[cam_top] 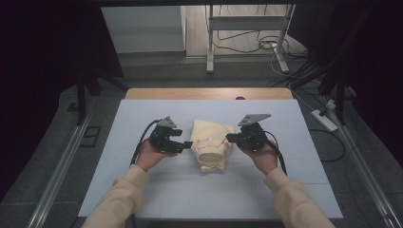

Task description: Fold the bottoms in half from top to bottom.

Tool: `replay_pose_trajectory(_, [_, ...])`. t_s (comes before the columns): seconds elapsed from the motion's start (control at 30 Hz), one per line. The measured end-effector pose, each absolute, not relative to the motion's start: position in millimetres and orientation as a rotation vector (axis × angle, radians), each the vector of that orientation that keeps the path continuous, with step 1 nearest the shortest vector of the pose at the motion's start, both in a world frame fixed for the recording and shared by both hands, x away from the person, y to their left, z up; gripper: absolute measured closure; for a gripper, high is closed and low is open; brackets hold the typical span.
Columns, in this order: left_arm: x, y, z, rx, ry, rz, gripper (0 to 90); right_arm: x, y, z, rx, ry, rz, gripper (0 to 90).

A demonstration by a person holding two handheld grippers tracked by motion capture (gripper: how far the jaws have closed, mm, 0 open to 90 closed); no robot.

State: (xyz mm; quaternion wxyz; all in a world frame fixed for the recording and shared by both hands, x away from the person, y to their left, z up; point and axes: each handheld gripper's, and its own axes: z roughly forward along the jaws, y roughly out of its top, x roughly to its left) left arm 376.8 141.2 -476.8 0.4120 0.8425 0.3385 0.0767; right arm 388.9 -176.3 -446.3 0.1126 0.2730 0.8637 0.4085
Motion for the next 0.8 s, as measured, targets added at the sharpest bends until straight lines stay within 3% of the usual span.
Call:
replay_pose_trajectory(0.4, [375.6, 145.5, -476.9, 2.117, 0.866, 0.189, 26.8, 384.6, -135.3, -453.8, 0.677, 2.623, 1.144, 89.4])
replay_pose_trajectory(0.8, [374.6, 145.0, -477.5, 2.121, 0.87, 0.183, 26.3, 374.7, -146.3, -487.8, 0.724, 2.692, 1.077, 89.5])
